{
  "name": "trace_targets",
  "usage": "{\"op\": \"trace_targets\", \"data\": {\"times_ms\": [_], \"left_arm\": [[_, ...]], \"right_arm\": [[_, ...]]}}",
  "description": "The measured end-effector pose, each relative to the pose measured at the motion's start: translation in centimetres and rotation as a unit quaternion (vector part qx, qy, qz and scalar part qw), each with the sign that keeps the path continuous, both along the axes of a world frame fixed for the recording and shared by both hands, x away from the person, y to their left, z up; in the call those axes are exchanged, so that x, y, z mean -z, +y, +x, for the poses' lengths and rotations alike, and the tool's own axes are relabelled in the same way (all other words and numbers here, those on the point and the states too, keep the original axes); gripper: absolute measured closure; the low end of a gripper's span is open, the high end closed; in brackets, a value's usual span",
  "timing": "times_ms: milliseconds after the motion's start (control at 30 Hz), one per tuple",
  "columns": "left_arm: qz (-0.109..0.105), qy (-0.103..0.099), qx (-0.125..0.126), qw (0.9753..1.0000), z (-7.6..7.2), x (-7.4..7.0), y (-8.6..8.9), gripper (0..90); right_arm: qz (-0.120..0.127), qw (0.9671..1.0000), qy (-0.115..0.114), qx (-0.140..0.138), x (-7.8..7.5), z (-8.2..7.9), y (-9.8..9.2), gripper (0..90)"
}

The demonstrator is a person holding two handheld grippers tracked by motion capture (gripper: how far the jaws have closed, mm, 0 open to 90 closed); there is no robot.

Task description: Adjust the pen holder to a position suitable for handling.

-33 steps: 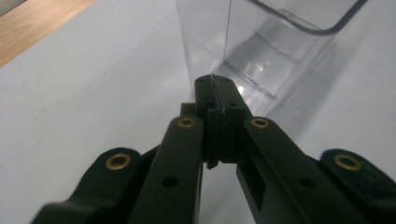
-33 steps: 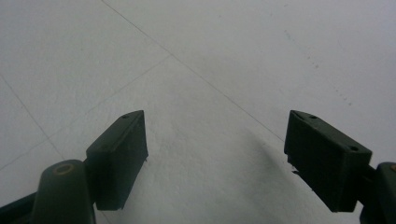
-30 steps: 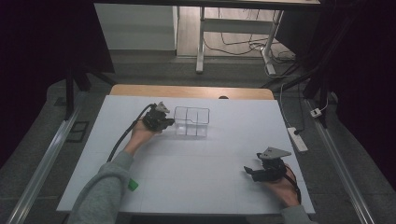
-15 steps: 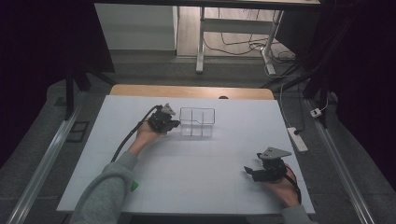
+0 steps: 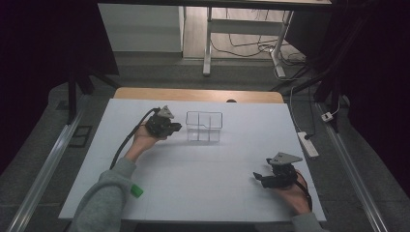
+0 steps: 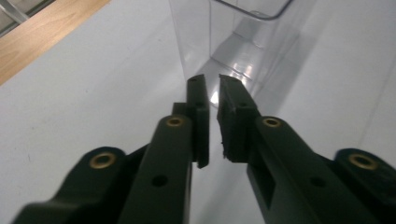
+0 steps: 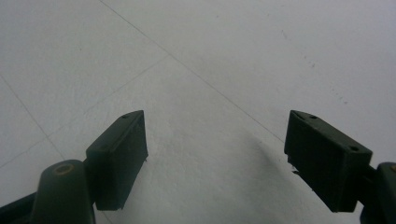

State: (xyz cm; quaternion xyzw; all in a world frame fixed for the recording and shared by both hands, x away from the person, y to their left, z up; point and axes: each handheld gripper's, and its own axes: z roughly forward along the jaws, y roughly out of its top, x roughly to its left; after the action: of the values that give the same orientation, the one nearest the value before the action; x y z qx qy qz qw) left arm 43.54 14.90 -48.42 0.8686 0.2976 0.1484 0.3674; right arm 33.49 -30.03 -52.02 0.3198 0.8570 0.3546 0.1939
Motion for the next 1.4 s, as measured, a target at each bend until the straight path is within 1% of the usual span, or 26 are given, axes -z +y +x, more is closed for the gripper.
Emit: {"op": "trace_targets", "data": {"times_ms": [100,200,267,367,467,733,833,900,967,1033,1100,1167,1300,1400], "left_arm": [[-0.014,0.002,0.007,0.9999,-0.8,-0.5,0.3,76.0],[-0.007,0.003,0.015,0.9999,-1.6,-1.0,0.3,66.8],[-0.004,0.008,0.024,0.9997,-2.1,-1.3,0.2,59.3],[-0.005,0.012,0.041,0.9991,-2.8,-1.7,0.3,53.4],[0.003,0.012,0.050,0.9987,-3.6,-2.0,0.5,48.6],[0.013,0.012,0.050,0.9986,-5.7,-2.3,2.4,43.2],[0.014,0.009,0.047,0.9988,-6.4,-2.5,3.2,41.6],[0.011,0.007,0.045,0.9989,-6.9,-2.6,3.7,41.0],[0.017,0.003,0.048,0.9987,-7.4,-2.6,4.2,40.6],[0.018,0.002,0.048,0.9987,-8.0,-2.6,4.8,40.4],[0.019,0.002,0.052,0.9985,-8.5,-2.5,5.2,40.3],[0.025,0.002,0.058,0.9980,-8.9,-2.4,5.5,40.0],[0.039,0.000,0.073,0.9965,-9.5,-2.2,5.9,39.8],[0.048,0.004,0.087,0.9951,-9.8,-2.0,6.3,39.6]], "right_arm": [[0.000,1.0000,0.000,-0.001,0.0,0.0,0.0,21.1],[0.000,1.0000,0.000,-0.001,0.0,0.0,0.1,21.1],[0.002,1.0000,0.001,-0.001,0.0,0.0,0.0,21.0],[0.005,1.0000,-0.001,-0.002,0.0,0.0,0.0,21.1],[0.010,0.9999,0.002,-0.005,0.0,0.2,0.0,21.1],[0.017,0.9999,0.002,-0.003,0.0,0.3,0.0,21.2],[0.018,0.9998,0.001,-0.002,0.0,0.2,0.0,21.3],[0.021,0.9998,0.001,-0.003,0.0,0.2,-0.1,21.2],[0.023,0.9997,0.002,-0.002,-0.1,0.1,-0.1,21.2],[0.022,0.9998,0.001,-0.001,-0.1,0.1,-0.1,21.2],[0.022,0.9998,0.000,-0.003,-0.1,0.1,-0.1,21.2],[0.020,0.9998,-0.002,-0.002,-0.1,0.0,-0.1,21.2],[0.019,0.9998,0.000,-0.005,-0.1,0.1,0.0,21.2],[0.019,0.9998,0.000,-0.007,-0.1,0.1,0.0,21.2]]}}
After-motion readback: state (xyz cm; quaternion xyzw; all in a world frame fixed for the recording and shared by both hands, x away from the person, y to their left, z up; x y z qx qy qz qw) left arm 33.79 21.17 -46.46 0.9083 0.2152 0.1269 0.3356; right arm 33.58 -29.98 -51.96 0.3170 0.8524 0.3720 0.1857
